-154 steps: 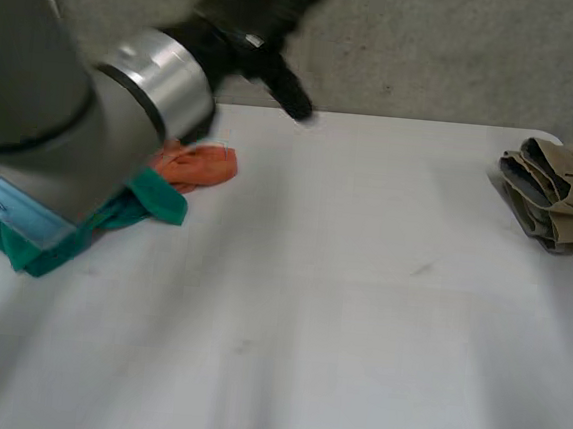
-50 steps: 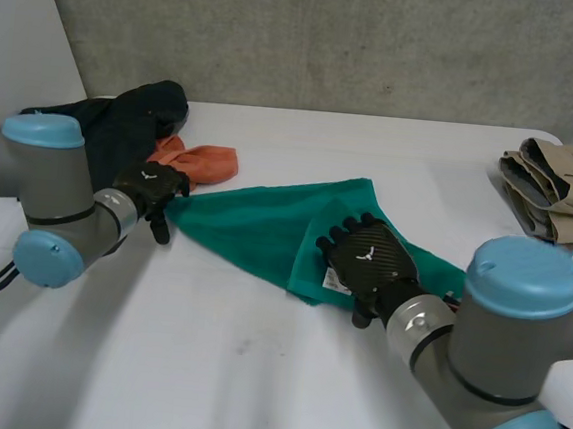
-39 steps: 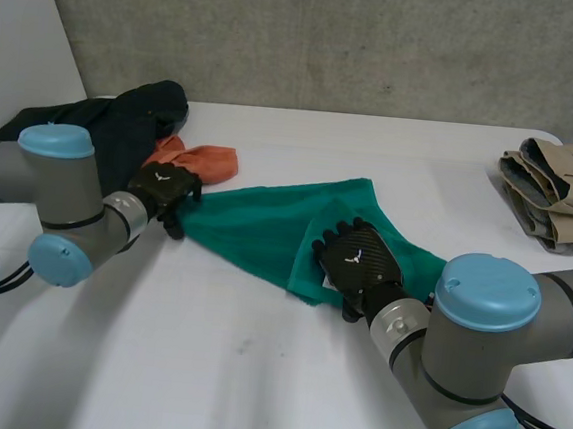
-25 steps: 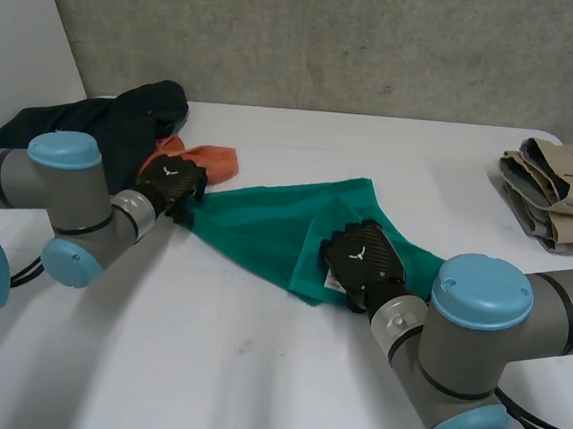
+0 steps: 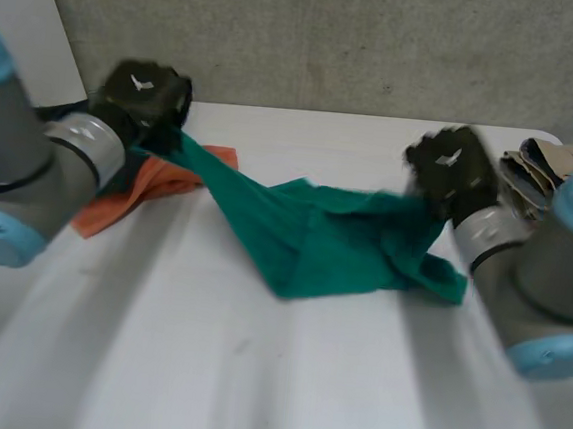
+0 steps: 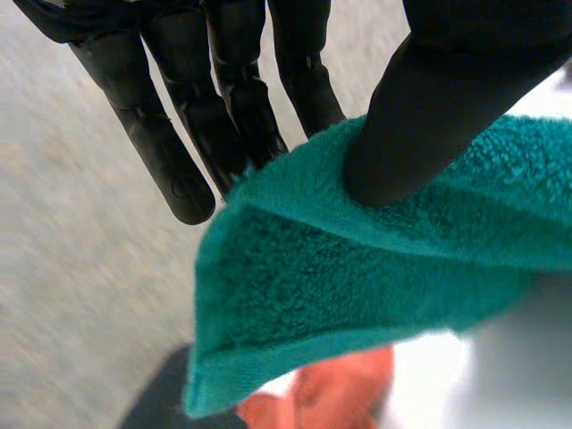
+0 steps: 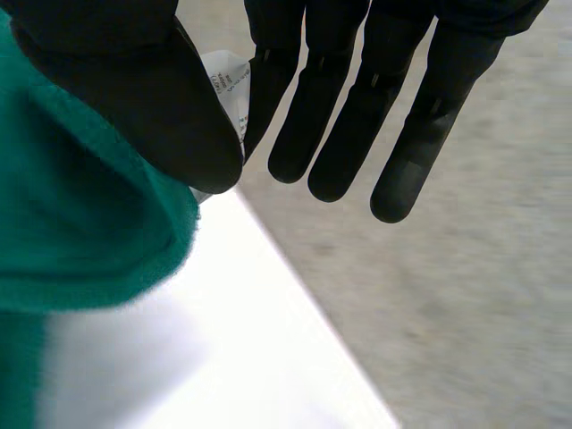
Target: Fold the laundry.
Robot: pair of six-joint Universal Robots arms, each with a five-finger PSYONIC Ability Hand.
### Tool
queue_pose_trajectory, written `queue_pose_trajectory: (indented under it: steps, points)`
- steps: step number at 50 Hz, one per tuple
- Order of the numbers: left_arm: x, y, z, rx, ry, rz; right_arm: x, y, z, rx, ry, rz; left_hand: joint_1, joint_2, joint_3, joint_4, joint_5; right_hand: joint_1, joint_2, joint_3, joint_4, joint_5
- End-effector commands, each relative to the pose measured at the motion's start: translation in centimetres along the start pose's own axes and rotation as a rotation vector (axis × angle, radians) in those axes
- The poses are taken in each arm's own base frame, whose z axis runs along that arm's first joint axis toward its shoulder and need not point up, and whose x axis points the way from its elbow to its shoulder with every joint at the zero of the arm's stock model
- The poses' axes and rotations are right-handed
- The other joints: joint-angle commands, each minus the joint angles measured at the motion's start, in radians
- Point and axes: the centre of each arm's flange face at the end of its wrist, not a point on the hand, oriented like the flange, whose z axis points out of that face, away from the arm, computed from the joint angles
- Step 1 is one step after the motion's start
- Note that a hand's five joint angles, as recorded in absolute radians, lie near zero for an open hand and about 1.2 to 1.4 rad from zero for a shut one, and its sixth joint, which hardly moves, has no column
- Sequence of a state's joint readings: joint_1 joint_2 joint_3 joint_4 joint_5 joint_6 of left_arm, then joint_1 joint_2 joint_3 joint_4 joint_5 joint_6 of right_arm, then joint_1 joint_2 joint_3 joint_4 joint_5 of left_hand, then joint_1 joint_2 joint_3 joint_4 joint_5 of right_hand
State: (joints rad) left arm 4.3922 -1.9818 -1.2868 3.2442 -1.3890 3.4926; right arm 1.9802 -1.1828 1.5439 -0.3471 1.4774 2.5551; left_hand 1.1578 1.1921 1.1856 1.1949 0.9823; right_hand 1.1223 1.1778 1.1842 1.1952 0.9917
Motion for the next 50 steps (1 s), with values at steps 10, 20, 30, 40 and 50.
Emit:
queue_pose_trajectory:
  steps: [10, 20, 30, 40, 50]
  points:
    - [-0.4, -3.9, -7.9, 0.063, -0.035, 0.021, 12.3, 0.6, 1.8, -0.114, 0.214, 0.044, 0.238, 0.204, 0.211, 0.201, 0.239, 0.274, 0.218, 0.212, 0.201, 0.23]
    - [1.7, 1.4, -7.4, -0.112, 0.032, -0.019, 10.6, 6.5, 3.5, -0.287, 0.125, -0.005, 0.238, 0.204, 0.211, 0.201, 0.239, 0.274, 0.218, 0.212, 0.201, 0.23]
    - [3.3, 3.2, -8.7, -0.177, 0.079, -0.034, 10.7, 5.3, 2.4, -0.332, 0.094, -0.085, 0.238, 0.204, 0.211, 0.201, 0.239, -0.691, -0.746, -0.753, -0.764, -0.735]
    - [3.5, 2.8, -10.5, -0.168, 0.077, -0.032, 11.1, 3.5, 1.6, -0.384, 0.036, -0.06, 0.238, 0.204, 0.211, 0.201, 0.239, -0.688, -0.743, -0.75, -0.761, -0.732]
    - [3.5, 2.7, -11.0, -0.165, 0.076, -0.032, 6.7, 7.7, 3.3, -0.521, -0.037, 0.013, 0.238, 0.204, 0.211, 0.201, 0.239, -0.697, -0.752, -0.759, -0.77, -0.741]
